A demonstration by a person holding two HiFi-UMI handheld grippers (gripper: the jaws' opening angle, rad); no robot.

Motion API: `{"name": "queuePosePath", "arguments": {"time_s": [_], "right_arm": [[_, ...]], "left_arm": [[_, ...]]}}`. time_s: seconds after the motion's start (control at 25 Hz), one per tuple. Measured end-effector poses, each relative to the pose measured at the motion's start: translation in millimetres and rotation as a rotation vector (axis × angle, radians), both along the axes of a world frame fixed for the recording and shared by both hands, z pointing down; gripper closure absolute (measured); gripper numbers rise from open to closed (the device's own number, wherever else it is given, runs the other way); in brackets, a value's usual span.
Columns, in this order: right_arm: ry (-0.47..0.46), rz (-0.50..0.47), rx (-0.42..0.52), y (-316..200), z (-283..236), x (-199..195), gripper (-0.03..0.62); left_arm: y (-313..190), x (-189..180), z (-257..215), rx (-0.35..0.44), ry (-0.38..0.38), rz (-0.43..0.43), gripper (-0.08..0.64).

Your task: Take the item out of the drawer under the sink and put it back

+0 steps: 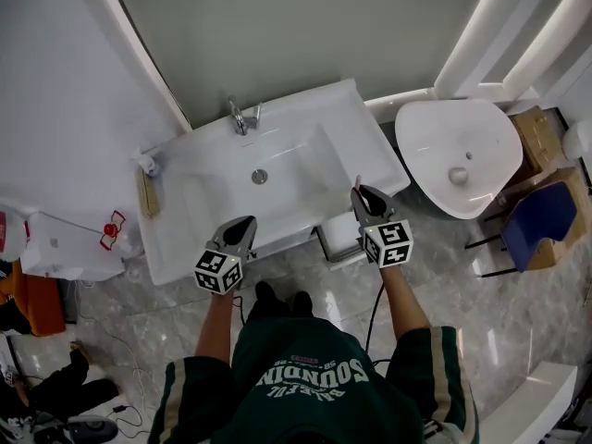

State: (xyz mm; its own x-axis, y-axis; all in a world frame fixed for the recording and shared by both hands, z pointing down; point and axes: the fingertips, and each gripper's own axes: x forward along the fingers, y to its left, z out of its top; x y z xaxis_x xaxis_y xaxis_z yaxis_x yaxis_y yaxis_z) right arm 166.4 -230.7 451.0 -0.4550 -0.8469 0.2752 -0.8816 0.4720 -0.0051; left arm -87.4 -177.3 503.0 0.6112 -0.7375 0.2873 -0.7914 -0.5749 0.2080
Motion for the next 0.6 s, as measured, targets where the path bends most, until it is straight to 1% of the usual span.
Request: {"name": "queuePosePath", "arguments": {"time_s": [0.04, 0.12, 0.4, 0.6], "right_arm": [[-0.021, 0.011, 0.006, -0.3, -4.2, 1.1, 0.541], [-0.032, 0.016, 0.002, -0.1, -6.9, 0.6, 0.541], [-0.045, 0.032, -0.036, 4.5, 4.9, 1.1, 0.541], [-0.031, 0.037, -0.052, 14.9, 12.6, 6.5, 0.541]], "left_arm": [[0.1, -0.4, -0.6, 0.001, 0.003, -0.001, 0.509], [0.8, -0.8, -1.3, 0.002, 0.011, -0.002, 0.509], [1.8, -0.2, 1.7, -0.003, 0.029, 0.003, 0.509], [5.4, 9.2, 3.8, -0.01, 0.037, 0.018, 0.509]]}}
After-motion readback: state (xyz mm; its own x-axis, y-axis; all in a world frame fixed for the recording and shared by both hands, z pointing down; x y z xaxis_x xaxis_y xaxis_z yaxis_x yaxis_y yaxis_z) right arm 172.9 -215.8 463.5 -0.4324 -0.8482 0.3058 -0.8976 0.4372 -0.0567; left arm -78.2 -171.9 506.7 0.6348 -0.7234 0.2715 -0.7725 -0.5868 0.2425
